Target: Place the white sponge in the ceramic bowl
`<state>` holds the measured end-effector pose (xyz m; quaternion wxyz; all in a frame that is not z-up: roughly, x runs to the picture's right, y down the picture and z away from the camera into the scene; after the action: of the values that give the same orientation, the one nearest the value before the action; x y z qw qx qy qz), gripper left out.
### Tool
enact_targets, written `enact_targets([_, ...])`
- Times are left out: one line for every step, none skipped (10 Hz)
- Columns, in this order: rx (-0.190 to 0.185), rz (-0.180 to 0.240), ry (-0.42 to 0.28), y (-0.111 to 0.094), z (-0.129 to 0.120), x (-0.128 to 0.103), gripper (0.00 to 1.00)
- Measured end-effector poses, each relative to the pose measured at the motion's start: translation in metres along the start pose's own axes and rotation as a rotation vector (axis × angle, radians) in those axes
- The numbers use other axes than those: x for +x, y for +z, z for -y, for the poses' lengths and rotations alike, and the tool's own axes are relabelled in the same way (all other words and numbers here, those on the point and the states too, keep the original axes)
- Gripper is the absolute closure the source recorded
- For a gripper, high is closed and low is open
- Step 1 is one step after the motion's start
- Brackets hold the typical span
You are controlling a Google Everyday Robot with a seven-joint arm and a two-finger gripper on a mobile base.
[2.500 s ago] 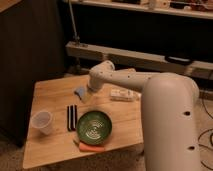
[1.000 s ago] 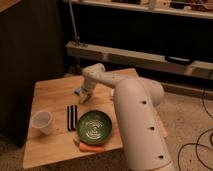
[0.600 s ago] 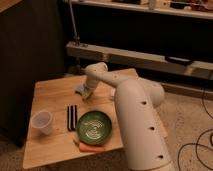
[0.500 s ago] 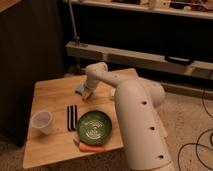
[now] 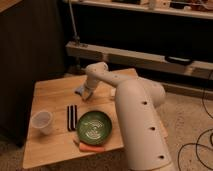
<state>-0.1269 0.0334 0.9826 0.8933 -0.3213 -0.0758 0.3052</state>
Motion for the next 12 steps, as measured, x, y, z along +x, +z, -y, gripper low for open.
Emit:
enact_targets([0.0,0.0,0.0,0.0,0.0,0.0,1.0])
enact_targets([0.0,0.0,0.0,0.0,0.0,0.0,1.0])
enact_targets([-0.001,-0.001,-0.001,-0.001,-0.001,0.0,1.0])
enact_targets([-0.008,-0.001,-0.013,-0.006,-0.006,0.005,0.97])
enact_targets([-0.004,0.009,-0.033,-0.024,-0.007,0.015,0.87])
enact_targets([-0.005,0.015,-0.044,-0.039,-0.009,0.022,0.8])
enact_targets([-0.005,0.027,-0.058,-0.067,-0.012,0.033,0.69])
enact_targets([-0.004,0.031,-0.068,-0.097,-0.014,0.046,0.6])
enact_targets([0.0,0.04,-0.082,-0.146,-0.017,0.066,0.44])
enact_targets([-0.003,0.043,-0.094,-0.17,-0.02,0.076,0.36])
enact_targets([-0.012,0.047,-0.112,-0.2,-0.026,0.091,0.26])
enact_targets([-0.03,0.048,-0.126,-0.227,-0.032,0.113,0.21])
